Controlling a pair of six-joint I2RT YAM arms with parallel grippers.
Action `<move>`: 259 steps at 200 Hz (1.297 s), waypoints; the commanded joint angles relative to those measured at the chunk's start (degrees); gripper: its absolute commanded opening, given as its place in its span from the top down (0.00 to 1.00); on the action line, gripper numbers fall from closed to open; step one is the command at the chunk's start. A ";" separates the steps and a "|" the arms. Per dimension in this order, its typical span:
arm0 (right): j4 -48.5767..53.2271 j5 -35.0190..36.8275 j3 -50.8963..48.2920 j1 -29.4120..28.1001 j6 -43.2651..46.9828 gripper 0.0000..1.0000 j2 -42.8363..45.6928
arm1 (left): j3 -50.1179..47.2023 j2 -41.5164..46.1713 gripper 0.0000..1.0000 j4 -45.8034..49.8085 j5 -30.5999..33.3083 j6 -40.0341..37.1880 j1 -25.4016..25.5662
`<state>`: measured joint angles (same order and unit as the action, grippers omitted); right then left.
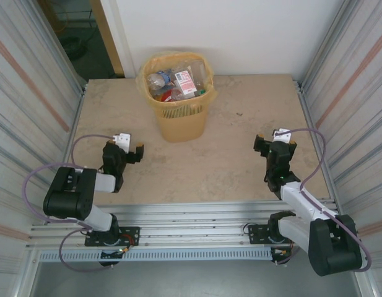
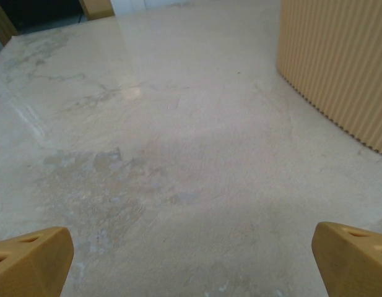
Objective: Put the plastic bottles in the bin
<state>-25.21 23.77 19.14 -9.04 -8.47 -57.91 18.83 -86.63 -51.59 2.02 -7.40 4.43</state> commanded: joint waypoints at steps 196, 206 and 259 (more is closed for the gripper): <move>-24.93 -15.13 1.59 11.65 -0.34 0.02 -29.69 | 4.72 0.12 0.01 6.42 -4.07 3.87 -3.82; -22.58 -17.54 3.65 10.47 2.40 0.02 -30.54 | 4.73 0.06 0.01 6.41 -3.96 3.85 -3.89; -19.99 -23.97 4.57 11.91 3.37 0.02 -30.33 | 4.81 0.05 0.01 6.51 -4.02 3.80 -3.73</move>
<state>-47.81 2.26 23.59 2.66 -6.74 -88.16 23.03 -86.70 -44.71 -2.09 -4.01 0.38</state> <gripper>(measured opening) 0.978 0.987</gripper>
